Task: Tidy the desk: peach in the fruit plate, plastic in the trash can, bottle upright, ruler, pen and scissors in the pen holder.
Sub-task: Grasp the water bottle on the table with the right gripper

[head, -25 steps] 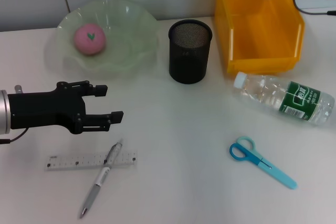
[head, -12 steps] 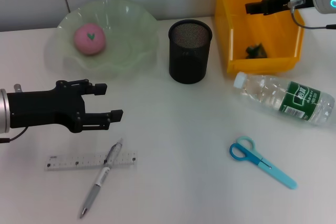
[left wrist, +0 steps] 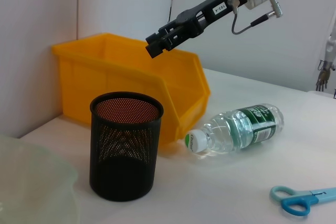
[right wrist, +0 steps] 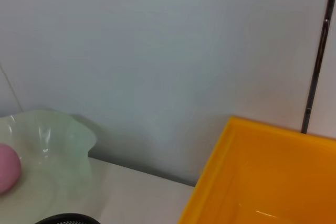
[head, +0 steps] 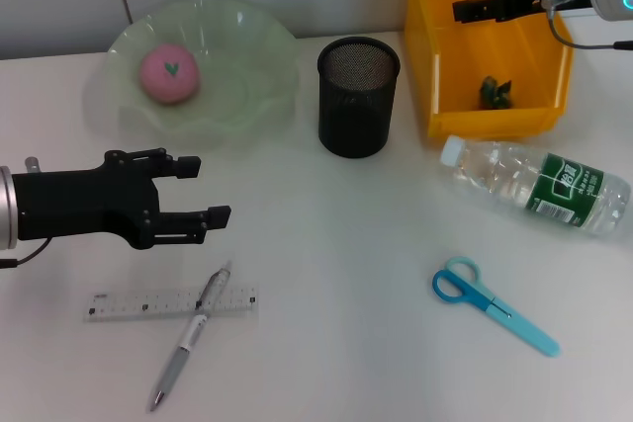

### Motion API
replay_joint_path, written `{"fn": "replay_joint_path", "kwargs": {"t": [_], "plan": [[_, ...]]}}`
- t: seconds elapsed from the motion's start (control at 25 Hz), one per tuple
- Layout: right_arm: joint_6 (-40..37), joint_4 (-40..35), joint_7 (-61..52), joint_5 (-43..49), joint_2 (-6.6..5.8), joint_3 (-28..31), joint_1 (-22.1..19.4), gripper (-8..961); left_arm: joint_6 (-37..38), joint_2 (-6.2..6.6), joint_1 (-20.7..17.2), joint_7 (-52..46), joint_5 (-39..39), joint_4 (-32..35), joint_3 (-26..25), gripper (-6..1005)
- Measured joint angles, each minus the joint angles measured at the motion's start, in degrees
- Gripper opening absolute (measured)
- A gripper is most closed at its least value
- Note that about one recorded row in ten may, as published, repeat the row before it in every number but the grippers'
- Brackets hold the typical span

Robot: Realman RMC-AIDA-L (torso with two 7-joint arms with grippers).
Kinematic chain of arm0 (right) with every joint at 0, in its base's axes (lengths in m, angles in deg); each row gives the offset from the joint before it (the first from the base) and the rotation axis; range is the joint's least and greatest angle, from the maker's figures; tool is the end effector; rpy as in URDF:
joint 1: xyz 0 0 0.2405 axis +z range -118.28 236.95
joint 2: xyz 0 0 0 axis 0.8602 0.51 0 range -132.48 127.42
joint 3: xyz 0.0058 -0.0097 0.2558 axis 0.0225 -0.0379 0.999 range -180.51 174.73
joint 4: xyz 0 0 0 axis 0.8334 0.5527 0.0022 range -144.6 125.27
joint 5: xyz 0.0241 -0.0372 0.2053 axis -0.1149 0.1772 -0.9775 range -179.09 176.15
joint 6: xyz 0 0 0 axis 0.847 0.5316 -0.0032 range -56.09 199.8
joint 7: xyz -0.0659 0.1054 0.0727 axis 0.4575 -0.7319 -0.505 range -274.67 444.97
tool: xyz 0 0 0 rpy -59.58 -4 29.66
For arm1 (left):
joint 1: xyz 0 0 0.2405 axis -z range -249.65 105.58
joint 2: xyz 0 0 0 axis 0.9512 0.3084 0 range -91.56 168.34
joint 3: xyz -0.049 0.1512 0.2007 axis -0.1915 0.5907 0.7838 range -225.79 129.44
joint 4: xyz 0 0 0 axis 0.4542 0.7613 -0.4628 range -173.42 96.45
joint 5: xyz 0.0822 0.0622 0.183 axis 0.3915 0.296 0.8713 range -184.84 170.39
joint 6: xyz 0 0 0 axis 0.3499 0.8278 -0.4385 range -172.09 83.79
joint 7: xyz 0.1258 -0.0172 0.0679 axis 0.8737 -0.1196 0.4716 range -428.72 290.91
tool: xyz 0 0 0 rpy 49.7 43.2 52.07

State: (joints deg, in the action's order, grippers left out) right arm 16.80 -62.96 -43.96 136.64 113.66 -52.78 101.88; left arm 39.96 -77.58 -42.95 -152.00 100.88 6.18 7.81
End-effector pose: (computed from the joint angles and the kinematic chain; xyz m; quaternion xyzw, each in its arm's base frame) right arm 0.2215 0.4611 0.0704 -0.8416 0.3683 0.0821 0.3864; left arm -0.2473 0.3446 0.0068 -0.9627 -0.1617 -0.1774 0.1249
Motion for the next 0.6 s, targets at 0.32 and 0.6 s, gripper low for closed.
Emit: {"fn": "replay_joint_path", "kwargs": {"t": [0.32, 0.6], "plan": [[-1.9, -3.3, 0.0, -1.1, -0.1, 0.6, -0.4, 793, 0.0, 0.04, 0.1, 0.1, 0.0, 0.0, -0.1, 815], [-17.2, -12.7, 0.7, -2.7, -1.26, 2.7, -1.7, 793, -0.1, 0.08, 0.2, 0.4, 0.0, 0.0, -0.7, 815]]}}
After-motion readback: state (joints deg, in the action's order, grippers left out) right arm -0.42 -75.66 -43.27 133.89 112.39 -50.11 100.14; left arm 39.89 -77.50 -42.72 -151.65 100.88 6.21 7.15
